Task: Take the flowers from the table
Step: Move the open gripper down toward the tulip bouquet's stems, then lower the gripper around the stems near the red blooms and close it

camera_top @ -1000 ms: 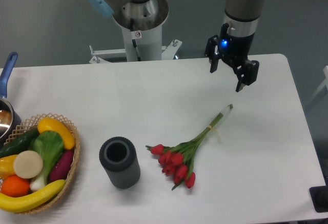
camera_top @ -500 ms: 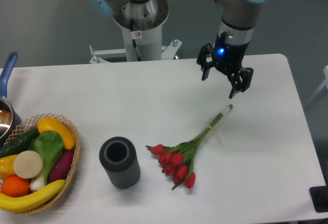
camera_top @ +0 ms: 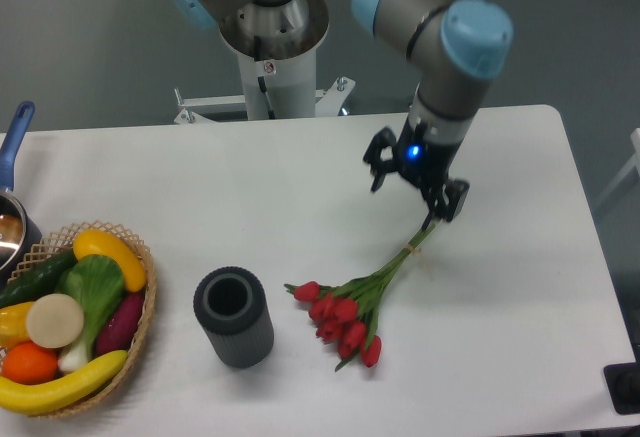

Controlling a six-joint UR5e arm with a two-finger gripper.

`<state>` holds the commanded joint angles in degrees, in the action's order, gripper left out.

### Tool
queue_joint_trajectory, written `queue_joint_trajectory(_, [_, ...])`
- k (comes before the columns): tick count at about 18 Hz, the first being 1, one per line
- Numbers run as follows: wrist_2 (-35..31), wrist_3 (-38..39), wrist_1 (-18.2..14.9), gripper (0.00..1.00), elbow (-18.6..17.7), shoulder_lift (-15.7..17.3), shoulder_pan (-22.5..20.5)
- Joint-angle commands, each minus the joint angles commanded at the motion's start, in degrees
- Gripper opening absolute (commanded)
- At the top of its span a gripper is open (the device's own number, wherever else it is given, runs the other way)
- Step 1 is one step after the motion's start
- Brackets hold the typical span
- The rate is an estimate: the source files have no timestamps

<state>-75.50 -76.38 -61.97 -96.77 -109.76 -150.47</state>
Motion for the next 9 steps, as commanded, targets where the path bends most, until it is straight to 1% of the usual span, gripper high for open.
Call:
queue_joint_trajectory(2, [0.26,1.14,1.06,1.00,0.00,-1.59,0.53])
queue_joint_trajectory(4, [0.09,2.72,1.15,1.00,0.09,-2.91,1.76])
queue_joint_trajectory(9, [-0.09,2.81,1.24,1.00,1.93,-5.81,1.85])
